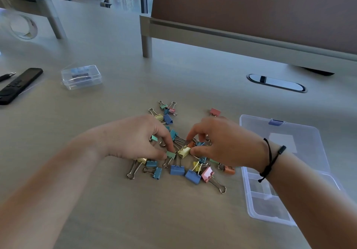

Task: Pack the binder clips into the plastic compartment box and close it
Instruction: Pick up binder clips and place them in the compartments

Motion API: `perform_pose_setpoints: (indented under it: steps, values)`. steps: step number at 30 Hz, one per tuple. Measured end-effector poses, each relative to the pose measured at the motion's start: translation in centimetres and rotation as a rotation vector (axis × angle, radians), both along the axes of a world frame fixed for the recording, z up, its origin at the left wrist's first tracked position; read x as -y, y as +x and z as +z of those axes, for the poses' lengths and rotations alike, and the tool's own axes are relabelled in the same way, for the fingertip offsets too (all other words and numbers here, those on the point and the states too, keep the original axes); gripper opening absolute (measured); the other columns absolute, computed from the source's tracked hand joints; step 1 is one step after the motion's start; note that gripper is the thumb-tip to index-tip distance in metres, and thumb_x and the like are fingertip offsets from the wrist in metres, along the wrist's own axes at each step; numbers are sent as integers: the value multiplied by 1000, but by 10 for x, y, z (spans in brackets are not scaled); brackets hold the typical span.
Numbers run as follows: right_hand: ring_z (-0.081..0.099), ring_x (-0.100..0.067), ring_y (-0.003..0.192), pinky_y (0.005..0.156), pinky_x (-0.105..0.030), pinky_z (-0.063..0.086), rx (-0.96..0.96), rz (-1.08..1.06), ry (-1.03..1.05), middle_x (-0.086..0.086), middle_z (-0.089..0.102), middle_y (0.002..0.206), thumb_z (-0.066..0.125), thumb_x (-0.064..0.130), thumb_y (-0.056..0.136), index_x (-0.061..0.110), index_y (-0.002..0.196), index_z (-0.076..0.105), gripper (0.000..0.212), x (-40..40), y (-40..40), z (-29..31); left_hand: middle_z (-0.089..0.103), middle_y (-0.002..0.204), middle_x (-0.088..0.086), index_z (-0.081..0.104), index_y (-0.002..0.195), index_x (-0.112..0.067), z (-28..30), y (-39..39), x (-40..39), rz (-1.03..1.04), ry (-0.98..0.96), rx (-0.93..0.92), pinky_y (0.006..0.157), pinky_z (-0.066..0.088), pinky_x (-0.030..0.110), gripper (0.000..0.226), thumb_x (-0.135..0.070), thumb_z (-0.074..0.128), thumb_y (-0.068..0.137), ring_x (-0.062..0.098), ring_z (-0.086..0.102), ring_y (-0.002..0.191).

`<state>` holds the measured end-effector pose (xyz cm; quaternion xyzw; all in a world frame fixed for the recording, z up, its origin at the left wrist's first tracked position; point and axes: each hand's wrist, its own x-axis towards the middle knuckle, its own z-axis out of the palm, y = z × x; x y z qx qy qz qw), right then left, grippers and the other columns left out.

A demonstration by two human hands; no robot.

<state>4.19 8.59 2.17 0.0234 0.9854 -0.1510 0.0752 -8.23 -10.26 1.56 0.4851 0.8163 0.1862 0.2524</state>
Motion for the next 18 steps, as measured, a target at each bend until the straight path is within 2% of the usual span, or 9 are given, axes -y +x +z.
perform_pose_setpoints:
  steps: [3, 7, 9, 13, 16, 18]
  values:
    - [50, -7, 88, 75, -20, 41, -11, -10, -2, 13, 47, 91, 63, 44, 89, 35, 112, 64, 24, 0, 1, -1, 54, 86, -42, 74, 96, -39, -1, 0, -1, -10, -5, -26, 61, 38, 12, 13, -38, 76, 83, -11, 56, 81]
    - [50, -9, 93, 78, -23, 43, -47, -41, -7, 9, 48, 99, 64, 47, 87, 39, 109, 65, 23, -2, 1, -4, 66, 84, -13, 73, 91, -35, -2, 0, -1, 4, 2, -56, 66, 47, 23, 10, -39, 75, 82, 8, 61, 77]
    - [49, -8, 92, 76, -21, 41, -50, -50, -23, 10, 47, 99, 64, 47, 88, 40, 107, 65, 21, -3, 1, -5, 64, 78, -7, 72, 90, -33, -2, 0, 0, 15, 0, -86, 63, 46, 22, 11, -39, 75, 81, 9, 60, 72]
    - [49, -6, 91, 71, -14, 35, -74, -68, -47, 11, 47, 100, 62, 46, 90, 41, 107, 66, 19, -5, 2, -4, 61, 74, -13, 69, 90, -35, -1, 0, 0, 24, 42, -49, 57, 42, 17, 15, -29, 77, 78, 4, 55, 63]
    - [52, -8, 95, 74, -17, 38, -53, -50, -51, 10, 51, 102, 64, 43, 89, 40, 106, 68, 17, -4, 1, -5, 60, 67, -25, 72, 99, -41, 2, 1, 0, -19, 24, 16, 56, 42, 17, 29, -19, 74, 80, 4, 53, 57]
    - [52, -9, 96, 78, -20, 40, -39, -38, -58, 9, 52, 102, 63, 41, 90, 39, 106, 69, 16, -3, -1, -5, 56, 56, -27, 73, 103, -42, 4, 3, -2, -46, 19, 26, 51, 35, 14, 34, -14, 71, 83, 5, 45, 48]
